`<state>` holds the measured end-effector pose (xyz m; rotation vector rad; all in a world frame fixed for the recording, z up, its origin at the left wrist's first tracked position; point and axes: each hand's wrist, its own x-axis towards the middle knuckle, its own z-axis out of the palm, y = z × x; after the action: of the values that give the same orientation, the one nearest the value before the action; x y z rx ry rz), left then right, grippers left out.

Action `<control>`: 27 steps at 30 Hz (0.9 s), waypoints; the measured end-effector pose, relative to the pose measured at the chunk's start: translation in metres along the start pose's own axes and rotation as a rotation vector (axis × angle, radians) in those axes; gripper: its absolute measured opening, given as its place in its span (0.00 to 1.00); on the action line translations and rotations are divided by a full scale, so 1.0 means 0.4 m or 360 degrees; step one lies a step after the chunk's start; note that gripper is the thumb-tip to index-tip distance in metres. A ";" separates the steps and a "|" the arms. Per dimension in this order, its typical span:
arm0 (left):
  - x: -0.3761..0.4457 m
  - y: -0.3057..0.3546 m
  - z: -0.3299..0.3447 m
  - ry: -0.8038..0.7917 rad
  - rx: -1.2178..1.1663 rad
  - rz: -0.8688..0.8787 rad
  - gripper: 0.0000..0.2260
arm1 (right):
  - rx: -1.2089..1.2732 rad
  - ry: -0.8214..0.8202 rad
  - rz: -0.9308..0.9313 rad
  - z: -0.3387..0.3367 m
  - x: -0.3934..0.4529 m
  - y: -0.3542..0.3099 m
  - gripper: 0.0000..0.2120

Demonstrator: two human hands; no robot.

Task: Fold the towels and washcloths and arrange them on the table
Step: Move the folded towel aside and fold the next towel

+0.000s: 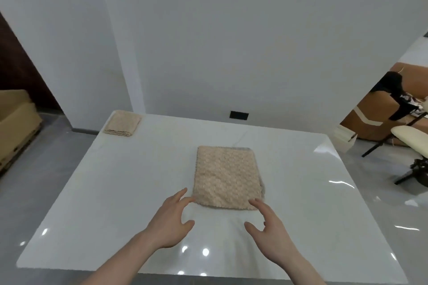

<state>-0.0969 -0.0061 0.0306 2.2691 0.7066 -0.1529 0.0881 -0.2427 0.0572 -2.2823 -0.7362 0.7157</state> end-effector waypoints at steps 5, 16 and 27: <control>0.061 0.074 0.110 -0.0059 0.0049 -0.0109 0.31 | -0.0125 -0.0117 -0.0085 -0.071 0.116 0.130 0.31; 0.319 0.024 0.219 -0.0015 0.0271 -0.0091 0.33 | -0.0249 -0.0112 -0.0128 -0.017 0.311 0.269 0.29; 0.436 -0.213 0.433 0.0723 0.0155 0.0264 0.25 | -0.0420 0.0427 -0.0541 0.218 0.496 0.495 0.27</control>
<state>0.0214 0.0005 -0.2009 2.4704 0.7449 0.4289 0.2320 -0.2067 -0.1959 -2.3353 -1.1023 0.1577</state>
